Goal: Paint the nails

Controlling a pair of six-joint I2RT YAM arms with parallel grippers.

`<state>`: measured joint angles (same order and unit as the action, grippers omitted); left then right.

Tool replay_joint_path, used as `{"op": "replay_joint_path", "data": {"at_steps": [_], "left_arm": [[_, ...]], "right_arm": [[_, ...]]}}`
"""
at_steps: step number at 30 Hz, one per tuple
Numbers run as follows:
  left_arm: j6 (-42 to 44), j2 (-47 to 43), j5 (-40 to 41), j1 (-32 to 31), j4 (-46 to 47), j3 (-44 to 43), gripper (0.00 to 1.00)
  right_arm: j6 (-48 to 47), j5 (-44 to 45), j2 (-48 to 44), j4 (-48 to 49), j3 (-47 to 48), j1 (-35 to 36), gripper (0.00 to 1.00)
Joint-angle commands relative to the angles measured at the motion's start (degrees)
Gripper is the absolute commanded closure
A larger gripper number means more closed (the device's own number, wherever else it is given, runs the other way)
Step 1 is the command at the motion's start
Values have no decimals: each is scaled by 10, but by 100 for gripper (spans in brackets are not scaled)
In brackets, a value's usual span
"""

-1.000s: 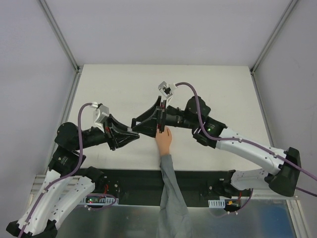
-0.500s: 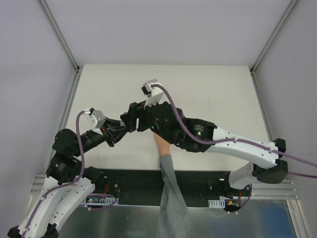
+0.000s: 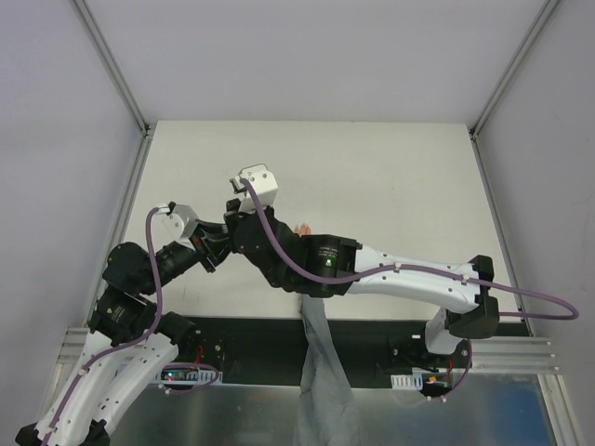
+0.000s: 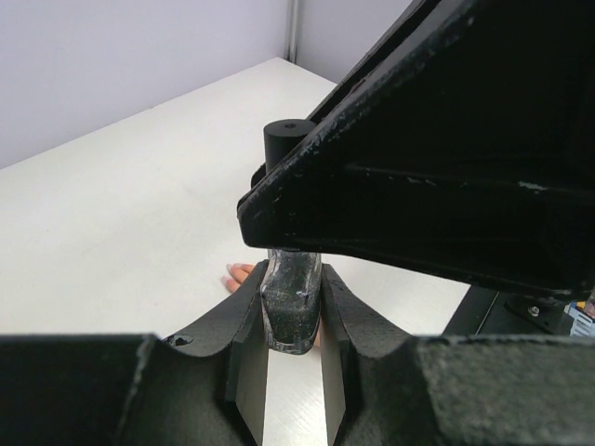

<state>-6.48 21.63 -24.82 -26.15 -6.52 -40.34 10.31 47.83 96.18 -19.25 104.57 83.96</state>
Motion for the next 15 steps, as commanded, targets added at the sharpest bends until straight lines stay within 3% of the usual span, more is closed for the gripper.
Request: {"op": "replay_joint_path", "data": {"at_steps": [1, 2, 3, 4, 7, 8, 9, 10, 11, 13, 14, 15], "left_arm": [[-11, -5, -4, 3, 23, -2, 100], [-11, -6, -11, 3, 23, -3, 100], [-13, -5, -15, 3, 23, -3, 100], [-17, -5, -21, 3, 23, -4, 100], [-36, -8, -43, 3, 17, -13, 100], [-44, -7, -59, 3, 15, -17, 100], [-53, -9, -73, 3, 15, -22, 100], [-69, -10, -90, 3, 19, -24, 100], [-76, -10, -110, 3, 23, -26, 100], [-100, -10, -195, 3, 49, -28, 100], [-110, -9, -236, 3, 62, -28, 100], [-121, -6, -293, 3, 91, -26, 100]], "right_arm": [[-12, 45, -11, 28, 8, 1, 83], [-23, 44, -13, 34, -4, 1, 87], [-32, 40, -22, 48, -12, 1, 98], [-45, 35, -26, 56, -20, 1, 100], [-100, -97, -59, 70, -62, -20, 100], [-147, -228, -87, 109, -107, -41, 100], [-157, -322, -115, 227, -218, -59, 100], [-158, -413, -167, 281, -267, -77, 100], [-152, -579, -181, 333, -301, -116, 100], [-108, -716, -193, 385, -332, -154, 100], [-87, -847, -188, 403, -329, -184, 100], [-47, -894, -181, 422, -325, -193, 100]]}}
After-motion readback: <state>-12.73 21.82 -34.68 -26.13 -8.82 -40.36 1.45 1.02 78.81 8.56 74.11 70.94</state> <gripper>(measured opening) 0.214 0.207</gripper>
